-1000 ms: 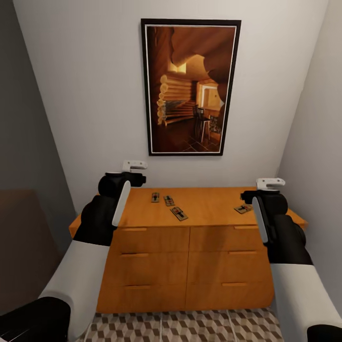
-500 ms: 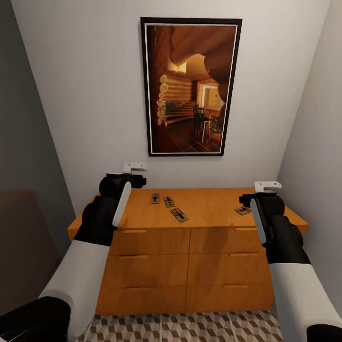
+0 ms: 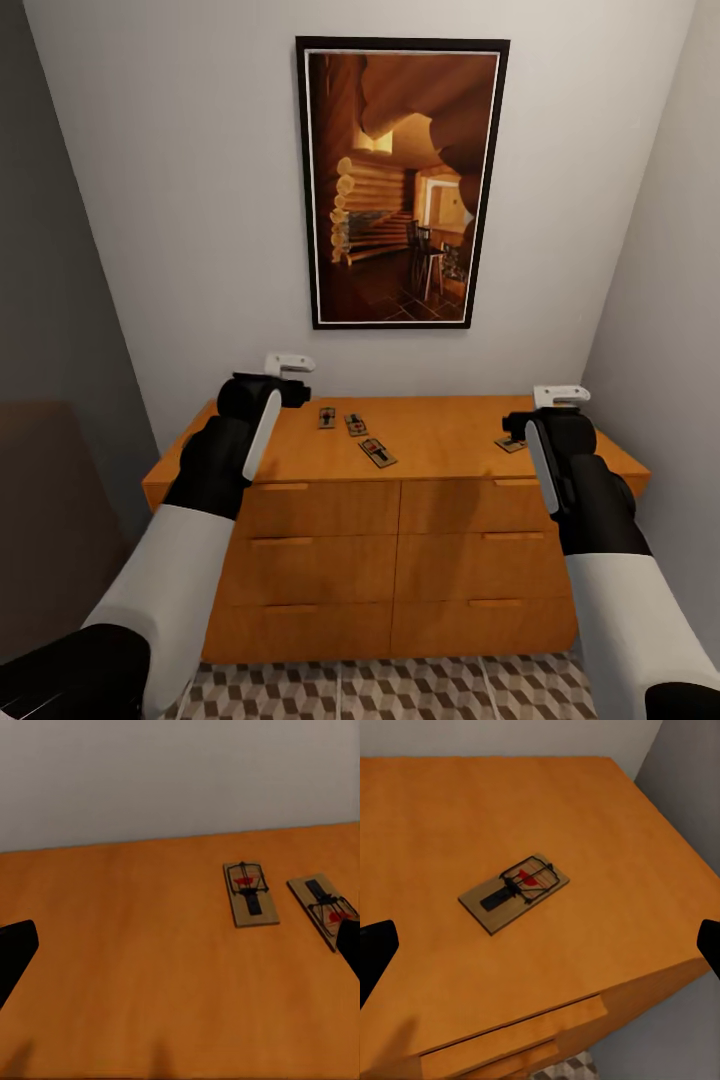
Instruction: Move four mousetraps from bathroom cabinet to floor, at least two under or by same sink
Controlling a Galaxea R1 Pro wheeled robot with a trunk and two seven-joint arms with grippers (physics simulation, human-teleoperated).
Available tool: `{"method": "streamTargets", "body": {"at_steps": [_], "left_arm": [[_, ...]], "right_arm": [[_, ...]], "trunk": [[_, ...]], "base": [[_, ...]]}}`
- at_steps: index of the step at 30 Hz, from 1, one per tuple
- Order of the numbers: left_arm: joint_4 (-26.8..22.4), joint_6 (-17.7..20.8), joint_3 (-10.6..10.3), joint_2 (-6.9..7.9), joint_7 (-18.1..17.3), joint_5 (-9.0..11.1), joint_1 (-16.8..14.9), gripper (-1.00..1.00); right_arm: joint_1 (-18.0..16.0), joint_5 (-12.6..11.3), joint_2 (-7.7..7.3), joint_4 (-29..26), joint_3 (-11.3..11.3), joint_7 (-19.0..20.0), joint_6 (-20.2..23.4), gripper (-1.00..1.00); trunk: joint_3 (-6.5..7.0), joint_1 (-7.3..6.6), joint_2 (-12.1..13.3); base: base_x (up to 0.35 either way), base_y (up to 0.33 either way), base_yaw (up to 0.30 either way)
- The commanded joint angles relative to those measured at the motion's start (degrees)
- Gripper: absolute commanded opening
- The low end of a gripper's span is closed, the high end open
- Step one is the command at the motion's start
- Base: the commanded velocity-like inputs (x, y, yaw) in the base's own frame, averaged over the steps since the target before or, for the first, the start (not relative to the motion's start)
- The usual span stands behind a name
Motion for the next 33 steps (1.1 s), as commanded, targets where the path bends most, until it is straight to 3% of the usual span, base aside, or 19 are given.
{"method": "streamTargets", "body": {"at_steps": [1,12,19,28,32,33], "left_arm": [[0.4,0.2,-0.1,0.0,0.2,0.1,0.0,1.0],[3.1,-0.1,-0.1,0.08,0.0,-0.1,-0.1,1.0],[3.2,-1.3,-0.1,0.16,0.3,-0.3,-0.1,1.0],[3.3,-1.3,0.0,0.16,0.3,0.0,-0.1,1.0],[3.4,-0.7,0.1,0.16,0.3,0.1,-0.1,1.0],[3.3,-0.1,0.3,0.31,0.4,-0.1,-0.1,1.0]], "right_arm": [[0.0,0.4,-0.01,0.1,0.0,0.2,0.3,1.0],[0.0,0.5,0.21,0.4,0.0,0.6,0.3,1.0],[0.0,0.5,2.08,0.4,0.1,0.7,0.3,1.0],[-0.2,-0.3,3.32,0.5,0.1,1.7,0.3,1.0],[-1.5,-1.4,3.63,1.1,0.1,3.8,0.3,1.0],[-4.1,-2.3,3.78,1.9,0.1,7.6,0.3,1.0]], "trunk": [[-0.07,0.0,0.0],[-0.07,0.0,0.0],[-0.07,0.0,0.0],[-0.07,0.0,0.0],[-0.07,0.0,0.0],[-0.07,0.0,0.0]], "base": [[0.0,0.0,0.0],[0.0,0.0,0.0],[0.0,0.0,0.0],[0.0,0.0,0.0],[0.0,0.0,0.0],[0.0,0.0,0.0]]}}
